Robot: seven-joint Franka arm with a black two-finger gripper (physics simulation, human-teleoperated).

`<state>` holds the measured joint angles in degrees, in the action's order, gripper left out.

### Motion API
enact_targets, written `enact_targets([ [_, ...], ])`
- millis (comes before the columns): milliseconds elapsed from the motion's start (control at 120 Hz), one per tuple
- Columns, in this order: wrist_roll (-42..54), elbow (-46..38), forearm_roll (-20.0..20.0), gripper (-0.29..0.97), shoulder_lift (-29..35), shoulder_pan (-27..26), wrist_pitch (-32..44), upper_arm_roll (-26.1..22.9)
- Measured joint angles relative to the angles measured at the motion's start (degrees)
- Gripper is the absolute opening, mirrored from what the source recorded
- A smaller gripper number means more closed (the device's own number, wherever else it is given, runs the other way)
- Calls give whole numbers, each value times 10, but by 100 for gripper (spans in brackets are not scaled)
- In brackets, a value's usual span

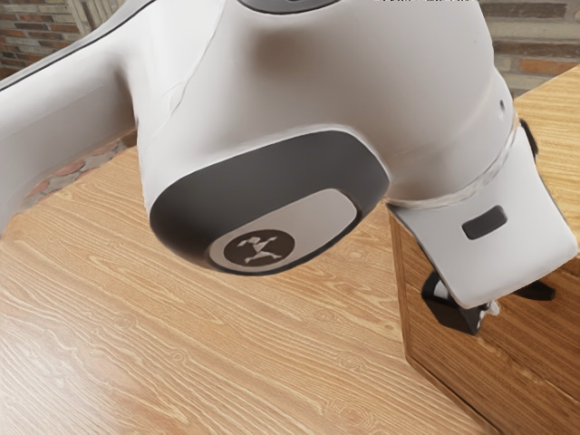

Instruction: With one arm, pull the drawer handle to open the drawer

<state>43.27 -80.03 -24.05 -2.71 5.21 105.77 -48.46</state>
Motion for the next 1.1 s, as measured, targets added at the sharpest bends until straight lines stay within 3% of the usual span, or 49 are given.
enact_targets([
  [233,18,-3,-15,68,7,-30,-41,-16],
  [383,28,-10,-28,68,-1,-40,-30,-11],
  [658,45,-48,-31,68,5,-1,-10,7],
  [1100,60,-93,-29,68,5,-32,29,25],
])
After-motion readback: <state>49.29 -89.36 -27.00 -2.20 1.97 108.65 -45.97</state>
